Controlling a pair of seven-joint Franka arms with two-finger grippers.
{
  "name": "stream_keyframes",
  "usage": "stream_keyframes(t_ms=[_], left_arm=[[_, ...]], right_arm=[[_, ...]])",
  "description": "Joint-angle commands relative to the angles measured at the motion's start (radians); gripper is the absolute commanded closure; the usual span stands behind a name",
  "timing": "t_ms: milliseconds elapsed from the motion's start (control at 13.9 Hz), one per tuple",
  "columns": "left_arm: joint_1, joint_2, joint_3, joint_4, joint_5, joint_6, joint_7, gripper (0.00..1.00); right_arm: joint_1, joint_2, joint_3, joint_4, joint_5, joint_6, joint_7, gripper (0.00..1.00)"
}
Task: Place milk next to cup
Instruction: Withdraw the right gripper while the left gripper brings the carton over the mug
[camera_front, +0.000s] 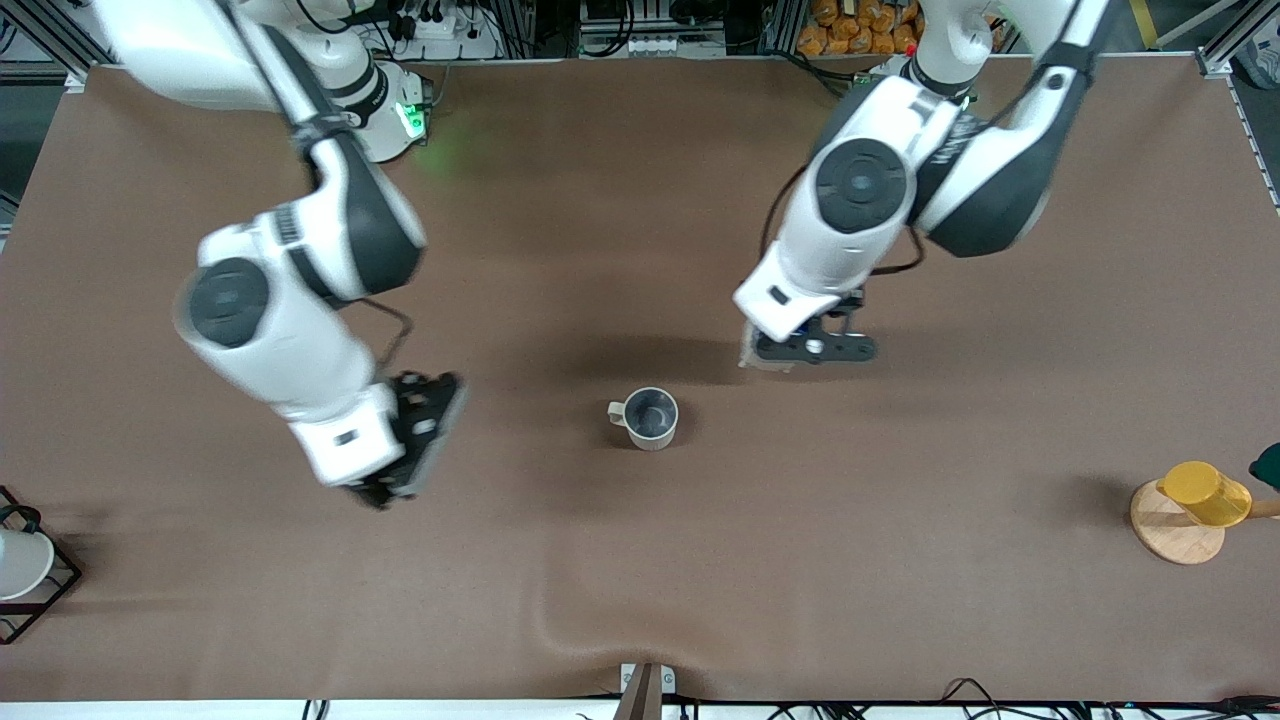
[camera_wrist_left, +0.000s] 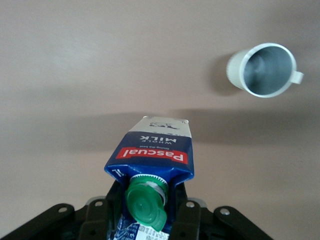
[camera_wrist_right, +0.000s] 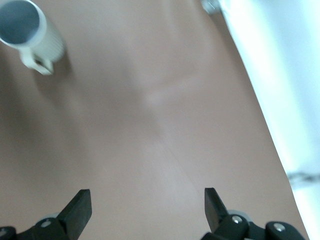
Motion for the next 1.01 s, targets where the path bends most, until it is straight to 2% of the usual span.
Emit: stream_keyframes(t_ms=[0,216,360,505,721,937], left_arm=[[-0.078,0.072,0.013,0.089,-0.001,-0.009,-0.062,0.56],[-0.131,0.119,0.016,0.118,0.001,0.021,-0.125,0.56],[-0.154,0.142,0.018,0.118,0.019,0.05,-0.147,0.56],[-0.169,0.155,0.016,0.12,0.036,0.073,-0.162,0.56],[-0.186,0.165,0.019,0.121,0.036,0.106,-0.171,0.56],[-0.191,0.205,0.019,0.155,0.038,0.133,-0.173,0.56]], right_arm=[[-0.086,-0.113,0.01,-0.106,0.02,-0.008,0.01,0.0],[-0.179,-0.221,0.01,-0.234,0.021,0.006,0.065,0.0],[-0.209,-0.276,0.009,-0.289,0.021,0.003,0.192,0.0],[-0.25,-0.324,0.012,-0.332,0.024,-0.002,0.22,0.0],[-0.337,-0.397,0.01,-0.419,0.115,-0.014,0.222,0.0],[-0.35,-0.503,0.007,-0.495,0.129,-0.052,0.341,0.0]])
